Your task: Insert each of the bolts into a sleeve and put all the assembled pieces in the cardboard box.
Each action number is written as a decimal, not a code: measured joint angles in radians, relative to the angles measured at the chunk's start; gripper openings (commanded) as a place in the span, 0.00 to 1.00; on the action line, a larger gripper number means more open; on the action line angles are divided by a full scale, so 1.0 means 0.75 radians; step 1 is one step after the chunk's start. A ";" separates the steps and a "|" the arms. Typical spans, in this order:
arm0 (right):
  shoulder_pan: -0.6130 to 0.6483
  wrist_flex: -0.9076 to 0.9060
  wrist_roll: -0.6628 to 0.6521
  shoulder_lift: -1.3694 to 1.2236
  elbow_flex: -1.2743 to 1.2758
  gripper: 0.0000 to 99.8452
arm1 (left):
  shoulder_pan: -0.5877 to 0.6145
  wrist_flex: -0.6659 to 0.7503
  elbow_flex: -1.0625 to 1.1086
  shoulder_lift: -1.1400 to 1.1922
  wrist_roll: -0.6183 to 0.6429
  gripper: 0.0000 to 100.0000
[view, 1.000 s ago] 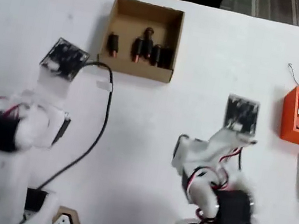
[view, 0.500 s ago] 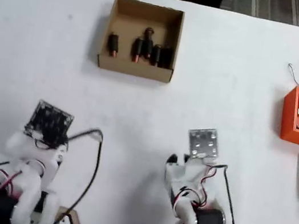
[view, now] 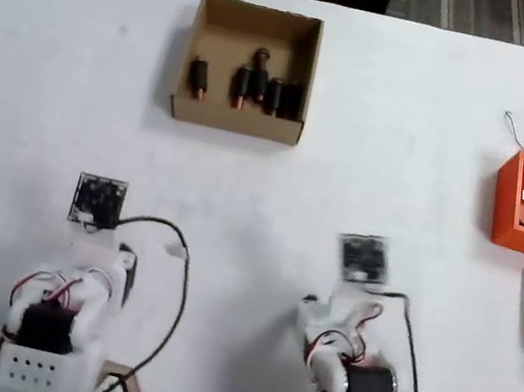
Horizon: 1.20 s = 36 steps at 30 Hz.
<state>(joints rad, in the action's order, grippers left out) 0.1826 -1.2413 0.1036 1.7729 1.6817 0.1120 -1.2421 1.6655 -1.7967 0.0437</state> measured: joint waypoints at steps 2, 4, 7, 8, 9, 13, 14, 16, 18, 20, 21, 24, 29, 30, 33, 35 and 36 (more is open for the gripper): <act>-0.096 0.000 0.033 0.000 0.000 0.08 | -0.002 0.000 0.002 -0.002 -0.020 0.07; -0.133 -0.006 -0.010 0.000 0.000 0.08 | -0.004 0.000 0.006 -0.002 -0.072 0.07; -0.151 -0.012 -0.115 0.000 0.000 0.08 | -0.037 -0.010 0.010 -0.002 -0.141 0.07; -0.151 -0.012 -0.137 0.000 0.000 0.08 | -0.039 -0.027 0.010 -0.002 -0.155 0.07; -0.151 -0.012 -0.147 0.000 0.000 0.08 | -0.045 -0.041 0.010 -0.002 -0.162 0.07; -0.151 -0.012 -0.162 0.000 0.000 0.08 | -0.047 -0.051 0.010 -0.002 -0.172 0.07; -0.151 -0.012 -0.162 0.000 0.000 0.08 | -0.047 -0.051 0.010 -0.002 -0.172 0.07; -0.151 -0.012 -0.162 0.000 0.000 0.08 | -0.047 -0.051 0.010 -0.002 -0.172 0.07; -0.151 -0.012 -0.162 0.000 0.000 0.08 | -0.047 -0.051 0.010 -0.002 -0.172 0.07; -0.151 -0.012 -0.162 0.000 0.000 0.08 | -0.047 -0.051 0.010 -0.002 -0.172 0.07; -0.151 -0.012 -0.162 0.000 0.000 0.08 | -0.047 -0.051 0.010 -0.002 -0.172 0.07; -0.151 -0.012 -0.162 0.000 0.000 0.08 | -0.047 -0.051 0.010 -0.002 -0.172 0.07; -0.151 -0.012 -0.162 0.000 0.000 0.08 | -0.047 -0.051 0.010 -0.002 -0.172 0.07; -0.151 -0.012 -0.162 0.000 0.000 0.08 | -0.047 -0.051 0.010 -0.002 -0.172 0.07; -0.151 -0.012 -0.162 0.000 0.000 0.08 | -0.047 -0.051 0.010 -0.002 -0.172 0.07; -0.151 -0.012 -0.162 0.000 0.000 0.08 | -0.047 -0.051 0.010 -0.002 -0.172 0.07; -0.151 -0.012 -0.162 0.000 0.000 0.08 | -0.047 -0.051 0.010 -0.002 -0.172 0.07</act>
<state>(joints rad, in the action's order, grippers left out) 0.0690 -1.2505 -0.0176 1.7729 1.6817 0.0767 -1.2804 1.6732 -1.7983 -0.0852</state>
